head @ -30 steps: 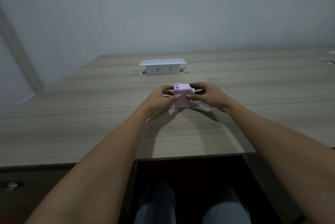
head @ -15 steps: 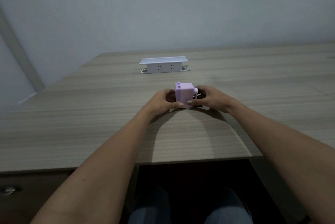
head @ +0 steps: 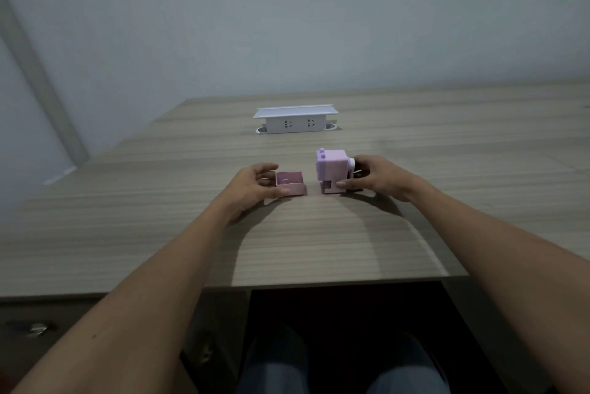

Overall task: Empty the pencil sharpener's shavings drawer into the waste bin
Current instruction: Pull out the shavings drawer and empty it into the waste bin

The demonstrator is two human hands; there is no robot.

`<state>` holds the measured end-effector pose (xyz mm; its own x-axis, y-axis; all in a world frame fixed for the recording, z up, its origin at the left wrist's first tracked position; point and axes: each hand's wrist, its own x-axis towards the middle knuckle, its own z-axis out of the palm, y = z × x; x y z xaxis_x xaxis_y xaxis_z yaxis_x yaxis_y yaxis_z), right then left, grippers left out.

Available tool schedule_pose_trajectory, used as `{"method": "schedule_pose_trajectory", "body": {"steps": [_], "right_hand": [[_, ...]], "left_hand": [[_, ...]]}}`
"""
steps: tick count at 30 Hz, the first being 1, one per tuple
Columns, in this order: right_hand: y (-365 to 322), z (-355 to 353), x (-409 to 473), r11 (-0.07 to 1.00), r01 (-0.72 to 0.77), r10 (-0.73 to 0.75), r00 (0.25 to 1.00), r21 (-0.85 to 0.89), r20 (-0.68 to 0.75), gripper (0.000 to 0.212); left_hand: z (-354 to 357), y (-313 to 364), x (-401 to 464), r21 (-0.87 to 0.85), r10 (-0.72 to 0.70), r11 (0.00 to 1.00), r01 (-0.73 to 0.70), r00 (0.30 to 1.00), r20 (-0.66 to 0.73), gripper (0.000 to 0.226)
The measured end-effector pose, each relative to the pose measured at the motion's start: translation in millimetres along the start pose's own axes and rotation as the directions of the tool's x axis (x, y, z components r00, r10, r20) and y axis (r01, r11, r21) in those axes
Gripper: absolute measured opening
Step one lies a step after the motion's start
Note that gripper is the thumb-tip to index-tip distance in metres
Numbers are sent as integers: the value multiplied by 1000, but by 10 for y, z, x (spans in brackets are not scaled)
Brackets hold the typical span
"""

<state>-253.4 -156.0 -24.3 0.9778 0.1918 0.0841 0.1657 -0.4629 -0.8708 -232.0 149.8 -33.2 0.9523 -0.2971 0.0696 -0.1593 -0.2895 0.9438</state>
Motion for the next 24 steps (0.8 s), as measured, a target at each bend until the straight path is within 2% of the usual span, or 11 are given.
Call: {"method": "schedule_pose_trajectory", "body": {"steps": [3, 8, 15, 18, 21, 24], "right_hand": [[-18, -29, -20, 1000, -16, 16, 1000, -19, -6, 53], [-240, -155, -133, 999, 23, -25, 999, -46, -42, 81], [-710, -404, -418, 994, 96, -100, 989, -42, -110, 74], [-854, -490, -560, 993, 111, -116, 986, -47, -123, 67], [-948, -612, -726, 993, 111, -116, 984, -46, -135, 68], [-972, -801, -922, 990, 134, -138, 978, -37, -153, 54]], "left_hand": [[-128, 14, -63, 8, 15, 1000, -15, 1000, -26, 79], [-209, 271, -121, 7, 85, 996, -84, 996, -37, 75], [49, 835, -149, -47, 180, 983, -180, 984, -7, 68], [249, 1069, -120, -52, 221, 974, -220, 975, 35, 67], [503, 1318, -109, -51, 265, 964, -261, 960, 92, 68], [784, 1517, -83, -61, 298, 954, -292, 942, 152, 72]]}}
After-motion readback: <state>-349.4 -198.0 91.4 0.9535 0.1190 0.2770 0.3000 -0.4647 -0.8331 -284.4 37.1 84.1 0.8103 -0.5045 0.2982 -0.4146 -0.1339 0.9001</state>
